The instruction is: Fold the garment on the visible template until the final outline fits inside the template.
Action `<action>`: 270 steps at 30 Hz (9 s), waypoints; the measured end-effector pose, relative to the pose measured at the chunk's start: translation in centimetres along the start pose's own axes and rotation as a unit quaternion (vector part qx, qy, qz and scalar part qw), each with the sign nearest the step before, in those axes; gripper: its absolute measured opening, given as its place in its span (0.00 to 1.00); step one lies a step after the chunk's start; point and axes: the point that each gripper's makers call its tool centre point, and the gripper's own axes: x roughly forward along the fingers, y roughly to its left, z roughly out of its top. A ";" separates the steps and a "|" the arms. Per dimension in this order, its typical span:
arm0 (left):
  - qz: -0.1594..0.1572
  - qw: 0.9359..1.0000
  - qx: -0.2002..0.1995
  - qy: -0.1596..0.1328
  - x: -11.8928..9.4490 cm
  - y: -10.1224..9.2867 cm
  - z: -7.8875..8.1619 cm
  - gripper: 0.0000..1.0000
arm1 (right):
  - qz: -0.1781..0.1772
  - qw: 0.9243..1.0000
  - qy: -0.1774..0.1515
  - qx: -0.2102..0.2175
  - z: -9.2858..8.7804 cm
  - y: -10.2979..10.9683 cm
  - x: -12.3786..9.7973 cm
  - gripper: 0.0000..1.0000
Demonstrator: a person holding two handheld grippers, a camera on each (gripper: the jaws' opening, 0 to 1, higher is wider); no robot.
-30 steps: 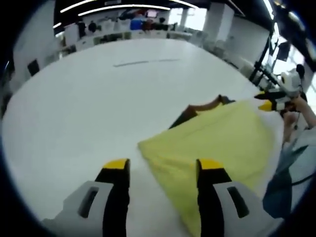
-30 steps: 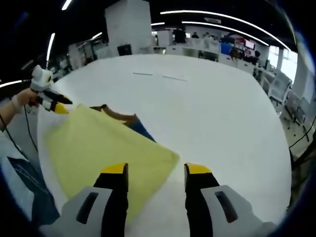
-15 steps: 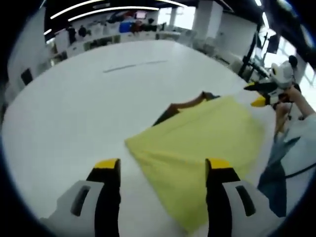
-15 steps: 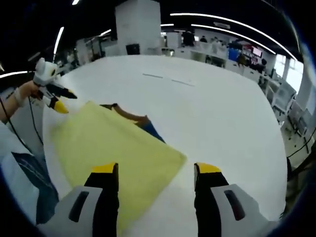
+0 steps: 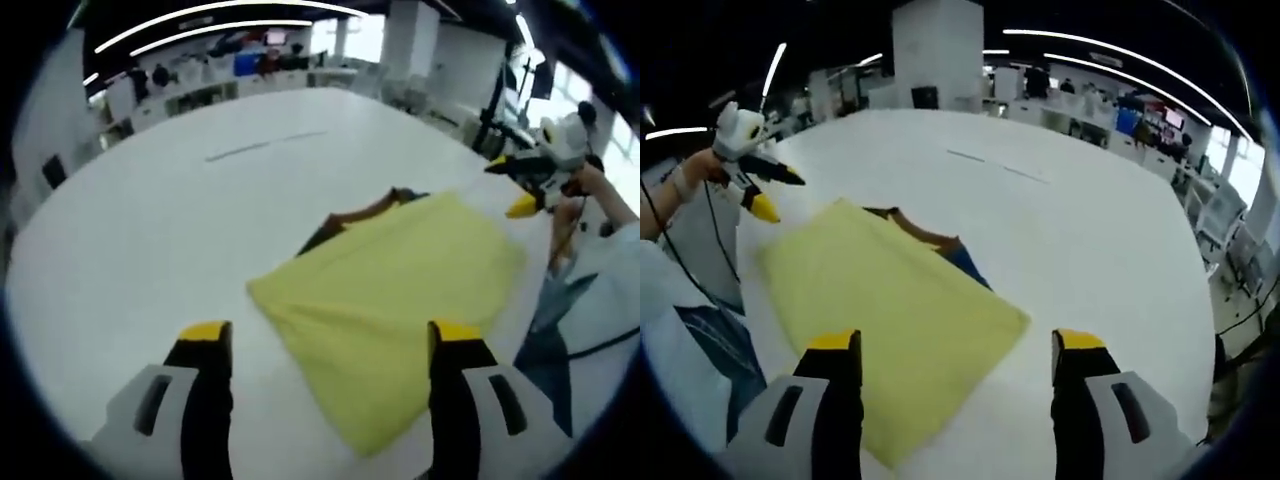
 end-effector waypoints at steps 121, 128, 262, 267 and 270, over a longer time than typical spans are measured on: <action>-0.027 0.995 0.095 0.008 -2.8 -4.4 1.9 0.99 | 0.032 0.999 -0.034 0.004 2.1 5.4 -3.6 1.00; -0.027 0.994 0.104 0.014 -2.4 -4.6 2.2 0.99 | 0.034 0.999 -0.040 0.001 2.3 5.1 -3.9 1.00; -0.007 0.993 0.112 0.036 -2.7 -4.4 2.5 0.99 | 0.038 0.999 -0.032 -0.017 2.1 4.2 -4.6 1.00; -0.010 0.994 0.109 0.025 -3.0 -4.4 2.8 0.99 | 0.036 0.999 -0.035 -0.021 2.6 4.0 -4.6 1.00; -0.011 0.994 0.111 0.020 -3.0 -4.5 3.0 0.99 | 0.037 0.998 -0.032 -0.026 2.7 4.0 -4.6 1.00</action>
